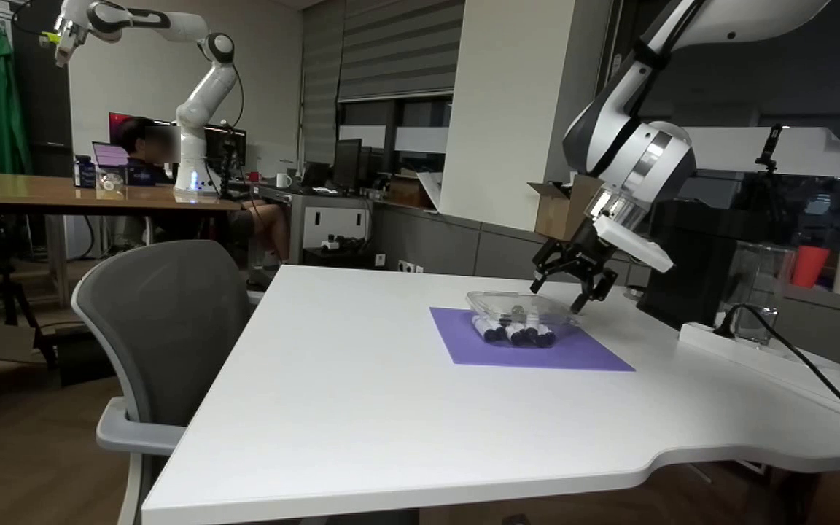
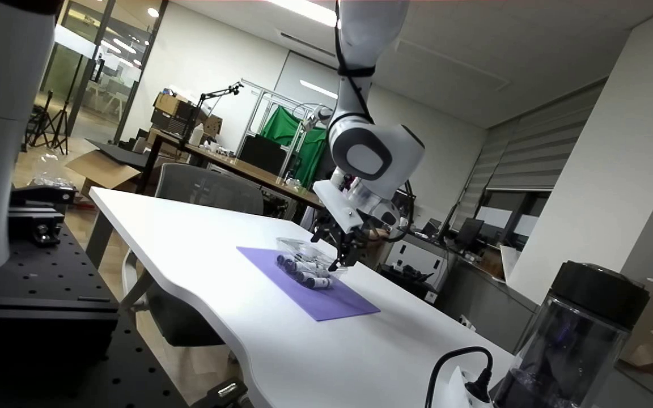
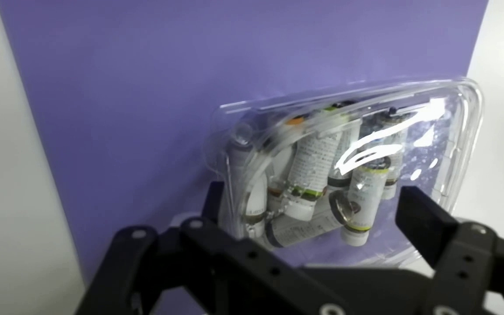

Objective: Open the bowl

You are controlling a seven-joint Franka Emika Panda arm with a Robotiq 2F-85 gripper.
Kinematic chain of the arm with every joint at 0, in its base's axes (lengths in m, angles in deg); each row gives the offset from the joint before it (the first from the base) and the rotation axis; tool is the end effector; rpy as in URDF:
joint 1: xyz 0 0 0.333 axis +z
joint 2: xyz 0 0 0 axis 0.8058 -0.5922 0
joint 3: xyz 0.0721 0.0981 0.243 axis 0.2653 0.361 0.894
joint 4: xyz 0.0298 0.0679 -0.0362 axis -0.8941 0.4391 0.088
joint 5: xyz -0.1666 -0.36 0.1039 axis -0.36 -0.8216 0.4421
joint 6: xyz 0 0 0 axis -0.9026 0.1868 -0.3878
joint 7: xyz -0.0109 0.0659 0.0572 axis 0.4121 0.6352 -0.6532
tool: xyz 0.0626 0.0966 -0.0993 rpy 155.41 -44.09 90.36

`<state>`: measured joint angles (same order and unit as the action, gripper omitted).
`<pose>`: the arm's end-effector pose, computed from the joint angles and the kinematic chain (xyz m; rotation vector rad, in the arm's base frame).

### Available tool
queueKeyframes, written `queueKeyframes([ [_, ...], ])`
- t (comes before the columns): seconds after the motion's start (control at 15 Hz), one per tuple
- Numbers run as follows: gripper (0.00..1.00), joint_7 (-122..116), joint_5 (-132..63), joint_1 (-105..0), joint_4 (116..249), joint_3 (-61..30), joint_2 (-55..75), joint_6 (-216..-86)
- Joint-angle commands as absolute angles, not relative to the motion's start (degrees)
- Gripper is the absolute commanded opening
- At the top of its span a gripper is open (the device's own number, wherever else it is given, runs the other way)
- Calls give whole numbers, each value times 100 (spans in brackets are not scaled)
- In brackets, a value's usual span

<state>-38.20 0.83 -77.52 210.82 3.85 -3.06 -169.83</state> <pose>0.5678 -0.0780 0.0801 -2.7695 0.2128 -0.2301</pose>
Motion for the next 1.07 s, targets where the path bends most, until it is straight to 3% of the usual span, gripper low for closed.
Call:
queueKeyframes([
  [0.0, 100, -3781, 337, -7745, 20946, 361, -253, -16718],
  [0.4, 100, -4122, 1303, -7796, 20810, 392, -16, -16402],
  [1.0, 100, -3268, 1750, -6900, 20559, -548, -80, -16029],
])
